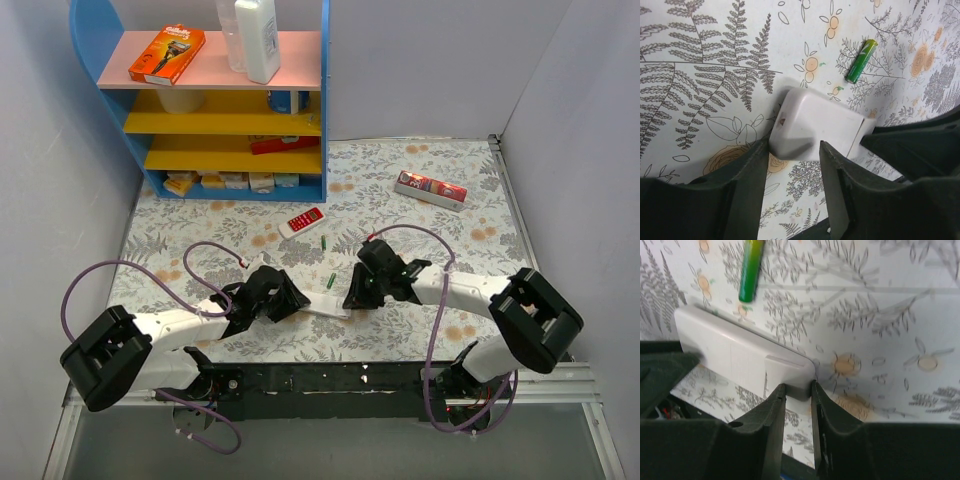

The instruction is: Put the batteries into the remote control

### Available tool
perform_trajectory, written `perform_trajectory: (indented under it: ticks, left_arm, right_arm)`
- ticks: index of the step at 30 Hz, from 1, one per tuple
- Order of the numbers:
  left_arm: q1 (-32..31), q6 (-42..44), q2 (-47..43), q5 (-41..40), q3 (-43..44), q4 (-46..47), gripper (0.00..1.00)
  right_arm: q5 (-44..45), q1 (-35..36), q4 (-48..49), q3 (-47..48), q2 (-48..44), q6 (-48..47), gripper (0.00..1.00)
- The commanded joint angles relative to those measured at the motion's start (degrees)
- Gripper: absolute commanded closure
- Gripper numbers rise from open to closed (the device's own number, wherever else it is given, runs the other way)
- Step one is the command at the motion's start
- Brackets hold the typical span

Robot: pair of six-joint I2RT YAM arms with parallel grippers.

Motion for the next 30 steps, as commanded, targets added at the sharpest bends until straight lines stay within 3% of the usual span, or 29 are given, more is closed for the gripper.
perform_trajectory:
  ticks: [1, 10, 23, 30]
  left_arm:
    - [-2.61, -1.43, 0.0, 7.24, -0.1, 4.12, 0.54]
    - [-2.53, -0.11, 0.18, 5.66, 0.79, 3.42, 0.33]
    - [-2.52, 0.33, -4.04, 2.23, 0.08, -1.85, 0.3]
    - [-2.52, 0.06, -2.46, 3.02, 0.08, -1.42, 0.33]
  right_arm:
    - [-1.79, -1.18, 8.31, 9.55, 6.88, -8.02, 0.99]
    - [-7.06, -2.94, -1.27, 19.06, 12.88, -22.37, 0.99]
    - [-5.66, -3.12, -5.94, 15.46, 9.63, -22.2, 0.99]
    - [-3.64, -3.03, -5.24, 13.52, 7.08, -19.39, 0.99]
